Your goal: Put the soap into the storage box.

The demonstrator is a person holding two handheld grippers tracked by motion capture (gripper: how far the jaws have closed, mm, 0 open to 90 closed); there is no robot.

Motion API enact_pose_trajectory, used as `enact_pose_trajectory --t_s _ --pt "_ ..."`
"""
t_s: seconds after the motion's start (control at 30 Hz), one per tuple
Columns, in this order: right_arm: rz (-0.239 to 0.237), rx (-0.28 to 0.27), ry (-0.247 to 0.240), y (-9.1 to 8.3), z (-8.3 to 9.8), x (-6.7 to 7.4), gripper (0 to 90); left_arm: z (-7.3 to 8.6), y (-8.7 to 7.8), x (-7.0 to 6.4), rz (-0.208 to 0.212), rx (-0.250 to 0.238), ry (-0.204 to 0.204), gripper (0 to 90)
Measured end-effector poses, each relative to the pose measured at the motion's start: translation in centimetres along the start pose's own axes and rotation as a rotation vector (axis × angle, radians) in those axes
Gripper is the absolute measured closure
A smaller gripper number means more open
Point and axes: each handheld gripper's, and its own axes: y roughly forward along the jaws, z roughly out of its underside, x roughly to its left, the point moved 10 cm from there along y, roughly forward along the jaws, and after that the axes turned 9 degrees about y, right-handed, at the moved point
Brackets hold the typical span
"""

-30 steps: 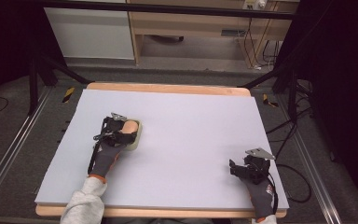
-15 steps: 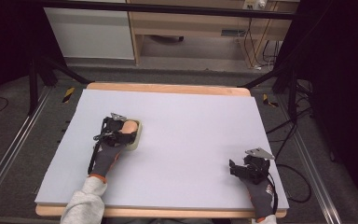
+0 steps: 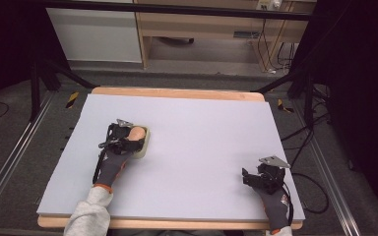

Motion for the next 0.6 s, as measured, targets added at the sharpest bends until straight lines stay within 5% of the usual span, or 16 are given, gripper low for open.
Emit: enact_pose_trajectory --t_s 0.6 --pt "0.007 -0.01 0.011 -0.3 -0.1 -0.3 9.4 -0.7 -4.1 -0.3 0.004 -0.095 0.015 26.3"
